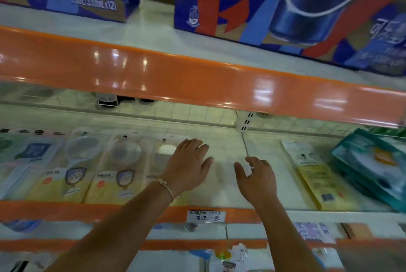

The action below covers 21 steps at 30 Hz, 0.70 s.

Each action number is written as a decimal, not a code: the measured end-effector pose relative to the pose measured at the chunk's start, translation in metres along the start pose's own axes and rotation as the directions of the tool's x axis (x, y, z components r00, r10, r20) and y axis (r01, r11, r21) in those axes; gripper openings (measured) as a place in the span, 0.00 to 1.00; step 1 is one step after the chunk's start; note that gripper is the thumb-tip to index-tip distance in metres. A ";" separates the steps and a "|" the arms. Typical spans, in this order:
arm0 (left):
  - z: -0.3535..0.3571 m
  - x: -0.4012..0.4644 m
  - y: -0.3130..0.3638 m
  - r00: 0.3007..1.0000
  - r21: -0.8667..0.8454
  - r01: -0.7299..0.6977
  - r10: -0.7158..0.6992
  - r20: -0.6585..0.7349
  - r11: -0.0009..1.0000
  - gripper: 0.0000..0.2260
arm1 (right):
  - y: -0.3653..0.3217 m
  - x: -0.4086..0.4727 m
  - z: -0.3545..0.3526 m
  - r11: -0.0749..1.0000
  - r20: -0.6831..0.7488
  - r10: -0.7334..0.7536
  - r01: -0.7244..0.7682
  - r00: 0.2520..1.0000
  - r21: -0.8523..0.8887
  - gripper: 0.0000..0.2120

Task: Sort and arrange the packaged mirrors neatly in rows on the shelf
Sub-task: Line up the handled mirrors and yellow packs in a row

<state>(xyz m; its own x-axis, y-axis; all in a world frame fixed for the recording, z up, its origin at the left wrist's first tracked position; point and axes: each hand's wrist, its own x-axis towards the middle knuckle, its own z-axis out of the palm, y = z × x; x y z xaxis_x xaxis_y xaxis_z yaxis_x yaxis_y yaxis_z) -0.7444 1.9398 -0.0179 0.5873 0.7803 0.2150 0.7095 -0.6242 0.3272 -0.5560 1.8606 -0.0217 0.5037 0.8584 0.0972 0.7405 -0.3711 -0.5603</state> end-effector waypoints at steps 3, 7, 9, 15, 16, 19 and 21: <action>0.013 0.025 0.043 0.999 -0.049 -0.025 0.027 0.041 0.998 0.26 | 0.038 0.012 -0.028 0.999 -0.044 0.038 -0.039 0.998 -0.028 0.23; 0.037 0.056 0.093 0.993 -0.078 -0.075 0.082 0.088 0.994 0.21 | 0.085 0.029 -0.061 0.990 -0.078 0.113 -0.118 0.991 -0.072 0.24; 0.048 0.069 0.117 0.989 -0.086 -0.089 0.099 0.113 0.992 0.20 | 0.108 0.038 -0.073 0.972 -0.078 0.202 -0.210 0.976 -0.102 0.24; 0.078 0.096 0.168 0.984 -0.112 -0.076 0.093 0.154 0.991 0.19 | 0.155 0.053 -0.090 0.919 -0.033 0.229 -0.227 0.973 -0.322 0.17; 0.082 0.098 0.174 0.984 -0.120 -0.068 0.086 0.157 0.990 0.19 | 0.159 0.054 -0.090 0.912 -0.017 0.219 -0.211 0.976 -0.353 0.17; 0.093 0.102 0.186 0.984 -0.121 -0.048 0.068 0.165 0.991 0.20 | 0.170 0.059 -0.087 0.903 0.003 0.176 -0.160 0.984 -0.398 0.15; 0.100 0.103 0.190 0.985 -0.113 -0.045 0.062 0.158 0.993 0.20 | 0.175 0.063 -0.086 0.909 -0.012 0.126 -0.121 0.992 -0.398 0.14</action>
<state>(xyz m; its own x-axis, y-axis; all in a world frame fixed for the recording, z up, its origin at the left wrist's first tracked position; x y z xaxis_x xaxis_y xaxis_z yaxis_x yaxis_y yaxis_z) -0.5102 1.8980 -0.0255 0.6845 0.7238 0.0866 0.6342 -0.6499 0.4187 -0.3569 1.8193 -0.0429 0.5985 0.8003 0.0354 0.7898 -0.5821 -0.1934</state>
